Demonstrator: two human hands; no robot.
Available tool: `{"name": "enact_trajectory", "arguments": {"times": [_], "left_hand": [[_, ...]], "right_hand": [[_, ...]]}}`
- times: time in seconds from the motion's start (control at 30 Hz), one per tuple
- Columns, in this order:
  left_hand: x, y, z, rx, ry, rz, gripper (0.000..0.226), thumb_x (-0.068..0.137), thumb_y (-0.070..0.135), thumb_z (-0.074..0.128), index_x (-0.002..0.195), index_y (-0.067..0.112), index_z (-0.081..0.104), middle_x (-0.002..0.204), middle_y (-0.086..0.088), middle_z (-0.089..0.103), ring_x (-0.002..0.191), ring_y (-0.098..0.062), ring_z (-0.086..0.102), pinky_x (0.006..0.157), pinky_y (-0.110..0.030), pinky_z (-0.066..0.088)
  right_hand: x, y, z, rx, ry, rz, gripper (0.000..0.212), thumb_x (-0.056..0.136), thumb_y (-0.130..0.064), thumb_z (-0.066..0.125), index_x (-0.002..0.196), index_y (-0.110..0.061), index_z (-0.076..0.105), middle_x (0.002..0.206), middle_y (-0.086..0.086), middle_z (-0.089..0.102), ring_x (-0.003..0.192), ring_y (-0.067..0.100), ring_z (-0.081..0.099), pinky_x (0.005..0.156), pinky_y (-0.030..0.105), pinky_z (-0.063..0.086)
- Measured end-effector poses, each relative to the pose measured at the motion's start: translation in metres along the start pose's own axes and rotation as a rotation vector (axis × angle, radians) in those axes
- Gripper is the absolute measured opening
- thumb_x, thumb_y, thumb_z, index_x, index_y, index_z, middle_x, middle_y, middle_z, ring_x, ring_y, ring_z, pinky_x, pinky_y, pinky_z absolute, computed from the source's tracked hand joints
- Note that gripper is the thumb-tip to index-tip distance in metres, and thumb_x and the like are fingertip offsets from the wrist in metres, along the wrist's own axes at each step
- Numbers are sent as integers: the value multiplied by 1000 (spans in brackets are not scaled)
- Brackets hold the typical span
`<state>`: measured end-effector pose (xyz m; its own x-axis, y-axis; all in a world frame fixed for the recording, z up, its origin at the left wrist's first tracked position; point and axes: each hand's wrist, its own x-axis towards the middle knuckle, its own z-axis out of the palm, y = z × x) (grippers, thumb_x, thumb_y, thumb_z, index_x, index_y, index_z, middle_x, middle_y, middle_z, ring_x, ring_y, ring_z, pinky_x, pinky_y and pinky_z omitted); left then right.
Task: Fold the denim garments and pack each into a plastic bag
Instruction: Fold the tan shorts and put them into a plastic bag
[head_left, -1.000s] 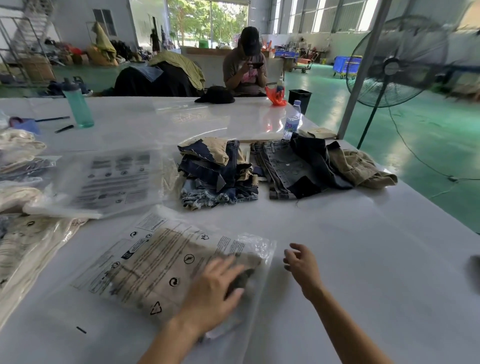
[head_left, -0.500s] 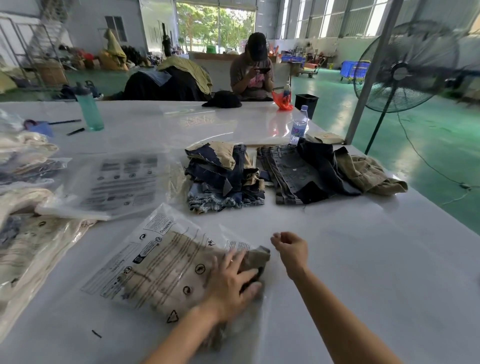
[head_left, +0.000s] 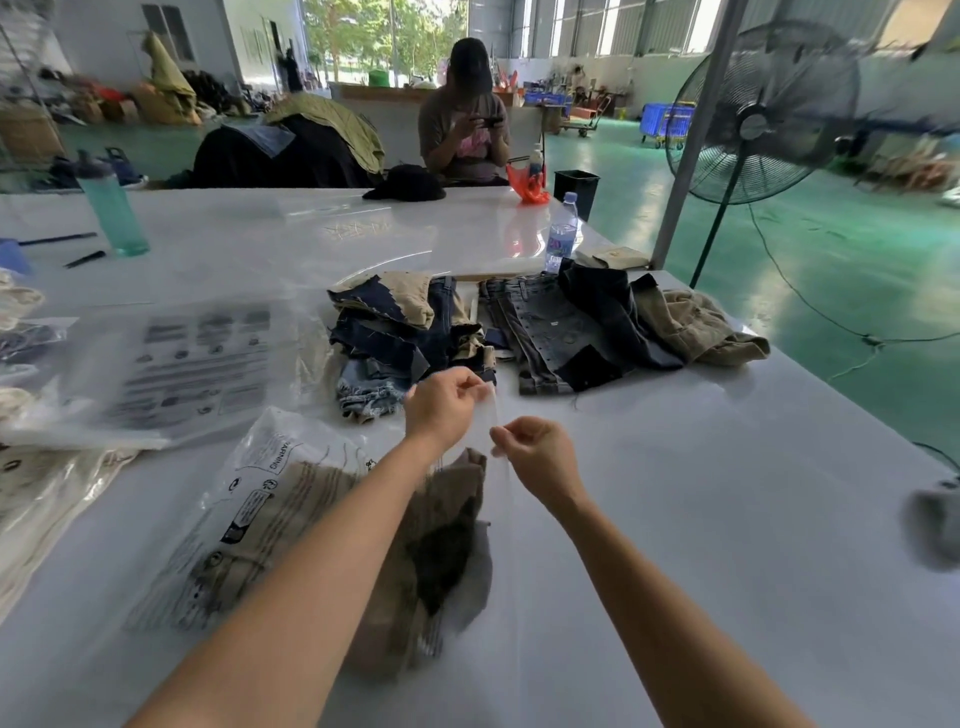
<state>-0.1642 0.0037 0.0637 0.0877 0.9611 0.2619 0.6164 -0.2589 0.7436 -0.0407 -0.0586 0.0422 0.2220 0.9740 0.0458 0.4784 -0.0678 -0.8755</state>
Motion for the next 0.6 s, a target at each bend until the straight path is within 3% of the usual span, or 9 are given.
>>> {"name": "enact_trajectory", "arguments": {"times": [0.1,0.17,0.23,0.3,0.4,0.47,0.6], "left_hand": [[21,0,-26,-56,149,-27,16,92,29,59,85,18,67,69,6,62,64,-16,53,89,-47,49],[36,-4,-48,-46,286,-73,15,92,30,60,84,19,67,75,6,65,70,-15,52,91,-37,42],[44,-11,-64,-4,400,-123,16,91,32,61,85,19,68,86,1,69,79,-18,54,83,-32,30],[43,-13,-67,69,400,-102,17,90,35,61,91,20,68,93,0,69,87,-21,57,78,-30,27],[20,-13,-45,104,292,2,30,93,38,56,113,16,56,114,-3,59,104,-23,54,80,-30,38],[-10,-20,-23,250,173,12,35,92,39,51,117,15,46,116,-7,53,103,-25,51,81,-35,45],[-96,-50,24,761,-367,-179,59,84,53,52,129,19,33,131,-8,39,119,-27,39,96,-44,34]], "right_hand": [[-34,8,6,-38,-51,1,23,88,-23,64,71,-10,71,69,6,71,54,11,53,57,26,41],[-73,30,10,-105,-96,42,25,86,-24,66,67,-9,67,65,7,67,57,12,54,58,28,42],[-115,56,7,-189,-170,129,24,85,-29,67,67,-13,65,62,2,66,59,8,57,62,28,44],[-143,75,-4,-184,-222,218,21,86,-31,66,67,-22,64,61,-10,69,59,1,61,65,23,48],[-150,89,-18,-196,-222,265,20,87,-31,65,69,-25,62,57,-13,68,53,-2,60,63,19,48],[-144,94,-25,-206,-156,268,16,87,-32,66,74,-24,62,59,-9,68,54,0,58,64,19,46],[-128,99,-36,-240,-75,268,10,87,-31,66,86,-22,62,74,-8,66,67,10,62,69,24,48]]}}
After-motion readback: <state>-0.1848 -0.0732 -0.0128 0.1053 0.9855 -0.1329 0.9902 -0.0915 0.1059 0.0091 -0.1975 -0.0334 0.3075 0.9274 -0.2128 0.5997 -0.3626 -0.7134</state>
